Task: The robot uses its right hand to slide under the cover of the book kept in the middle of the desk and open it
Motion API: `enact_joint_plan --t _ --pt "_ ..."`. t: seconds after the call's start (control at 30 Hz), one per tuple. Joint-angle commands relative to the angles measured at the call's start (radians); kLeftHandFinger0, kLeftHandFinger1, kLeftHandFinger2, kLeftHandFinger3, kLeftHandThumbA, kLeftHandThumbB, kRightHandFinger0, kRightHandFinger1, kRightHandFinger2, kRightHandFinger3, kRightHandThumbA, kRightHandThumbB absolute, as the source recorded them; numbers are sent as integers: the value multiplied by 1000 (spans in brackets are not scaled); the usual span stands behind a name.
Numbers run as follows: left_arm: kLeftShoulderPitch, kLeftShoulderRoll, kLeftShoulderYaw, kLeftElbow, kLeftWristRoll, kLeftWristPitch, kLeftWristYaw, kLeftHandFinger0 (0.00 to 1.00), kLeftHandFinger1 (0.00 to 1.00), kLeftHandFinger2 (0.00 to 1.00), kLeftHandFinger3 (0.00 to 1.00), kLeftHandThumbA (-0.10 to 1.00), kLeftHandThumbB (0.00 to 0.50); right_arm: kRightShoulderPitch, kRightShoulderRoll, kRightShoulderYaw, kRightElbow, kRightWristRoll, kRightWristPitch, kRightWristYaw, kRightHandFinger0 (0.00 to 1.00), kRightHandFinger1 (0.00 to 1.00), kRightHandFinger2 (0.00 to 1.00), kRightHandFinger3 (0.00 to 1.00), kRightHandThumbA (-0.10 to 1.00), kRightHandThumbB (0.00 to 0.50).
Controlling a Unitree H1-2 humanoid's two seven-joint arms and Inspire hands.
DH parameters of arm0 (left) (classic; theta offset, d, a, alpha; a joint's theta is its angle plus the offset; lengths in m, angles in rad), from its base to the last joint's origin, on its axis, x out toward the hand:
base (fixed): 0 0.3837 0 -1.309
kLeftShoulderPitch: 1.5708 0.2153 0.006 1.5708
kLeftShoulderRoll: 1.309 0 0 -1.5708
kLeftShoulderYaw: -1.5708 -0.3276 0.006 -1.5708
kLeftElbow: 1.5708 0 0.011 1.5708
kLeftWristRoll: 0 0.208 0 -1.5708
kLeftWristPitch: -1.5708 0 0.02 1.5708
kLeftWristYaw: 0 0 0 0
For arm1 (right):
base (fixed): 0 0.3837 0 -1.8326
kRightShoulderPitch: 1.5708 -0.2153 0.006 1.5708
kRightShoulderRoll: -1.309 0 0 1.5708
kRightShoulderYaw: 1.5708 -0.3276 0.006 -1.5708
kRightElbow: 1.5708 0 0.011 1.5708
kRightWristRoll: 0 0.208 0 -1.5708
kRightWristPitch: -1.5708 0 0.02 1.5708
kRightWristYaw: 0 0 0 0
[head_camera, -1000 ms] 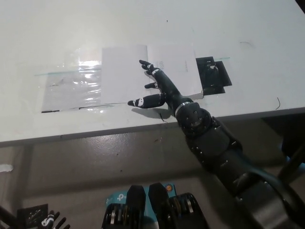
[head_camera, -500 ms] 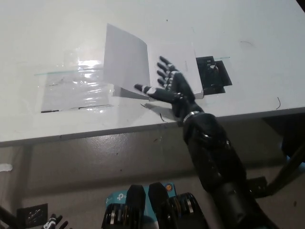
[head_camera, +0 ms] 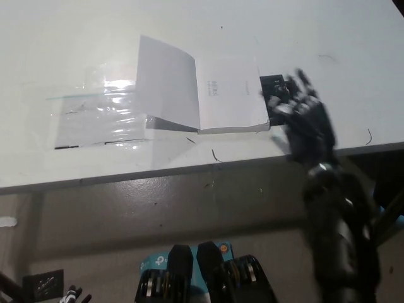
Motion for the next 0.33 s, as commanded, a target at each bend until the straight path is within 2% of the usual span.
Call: enact_joint_plan --t 0.0,0.17,0.3 --pt "35 -21 22 -37 -36 -27 -22 788 778 830 907 893 185 158 -40 -217 -410 563 172 -101 1000 1000 1000 1000 1000 215" --pt "37 -20 21 -47 -33 -13 -9 783 777 822 901 918 184 316 -47 -289 -398 619 130 -37 1000 1000 1000 1000 1000 234" --pt "36 -13 25 -43 -26 -17 -2 781 765 815 873 933 182 422 -8 -350 -279 576 70 36 984 987 1000 1000 1000 230"
